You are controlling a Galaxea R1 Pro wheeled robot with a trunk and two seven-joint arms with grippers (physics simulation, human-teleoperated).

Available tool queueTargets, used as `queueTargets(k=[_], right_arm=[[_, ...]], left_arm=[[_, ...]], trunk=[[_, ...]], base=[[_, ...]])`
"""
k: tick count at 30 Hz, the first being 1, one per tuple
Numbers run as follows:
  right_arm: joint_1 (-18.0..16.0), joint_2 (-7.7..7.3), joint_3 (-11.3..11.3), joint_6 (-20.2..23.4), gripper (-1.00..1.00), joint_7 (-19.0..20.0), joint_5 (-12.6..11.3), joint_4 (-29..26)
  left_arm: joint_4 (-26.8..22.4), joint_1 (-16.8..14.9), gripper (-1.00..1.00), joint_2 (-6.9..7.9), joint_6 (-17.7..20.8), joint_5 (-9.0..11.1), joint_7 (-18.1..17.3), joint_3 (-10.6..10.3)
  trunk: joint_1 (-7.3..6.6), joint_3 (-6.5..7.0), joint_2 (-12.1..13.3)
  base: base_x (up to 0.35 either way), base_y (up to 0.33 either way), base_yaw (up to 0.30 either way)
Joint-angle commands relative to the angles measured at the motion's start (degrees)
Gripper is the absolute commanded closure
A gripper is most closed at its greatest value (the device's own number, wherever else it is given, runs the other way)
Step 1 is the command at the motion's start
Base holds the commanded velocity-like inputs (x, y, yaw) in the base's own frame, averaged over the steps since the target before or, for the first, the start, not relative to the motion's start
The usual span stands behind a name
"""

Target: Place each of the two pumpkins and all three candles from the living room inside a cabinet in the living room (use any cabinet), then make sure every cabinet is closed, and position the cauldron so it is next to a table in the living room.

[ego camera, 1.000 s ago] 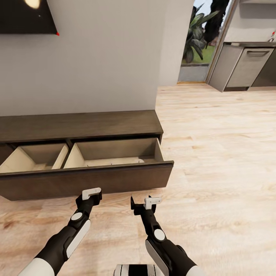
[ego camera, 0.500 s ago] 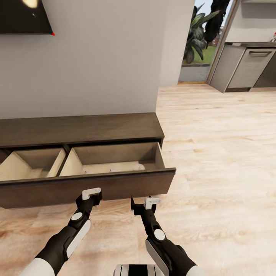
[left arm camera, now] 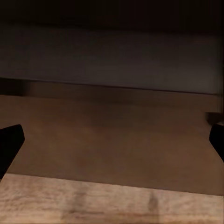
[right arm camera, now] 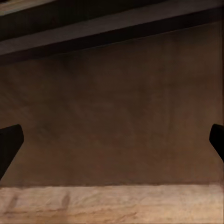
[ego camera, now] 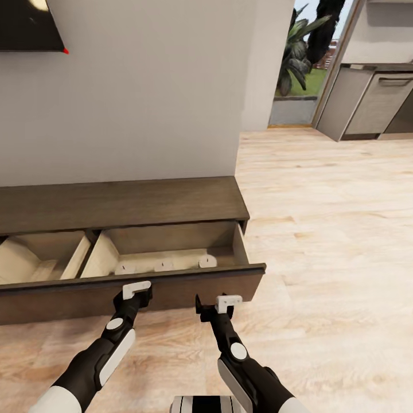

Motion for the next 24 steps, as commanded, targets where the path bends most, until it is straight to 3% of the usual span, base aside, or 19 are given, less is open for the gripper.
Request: queueTargets(k=[1, 24], right_arm=[[-0.07, -0.04, 0.33, -0.35, -1.0, -0.32, -0.59, 0.02], [-0.07, -0.09, 0.19, -0.43, -1.0, -0.32, -0.67, 0.02]], left_arm=[[-0.13, -0.05, -1.0, 0.08, 0.18, 0.13, 0.41, -0.31], [-0.16, -0.05, -1.0, 0.08, 0.27, 0.13, 0.32, -0.31]], trunk=[[0.01, -0.04, -0.02], [0.01, -0.04, -0.02]], base=[[0.228, 0.0, 0.0], [0.198, 0.004, 0.0]])
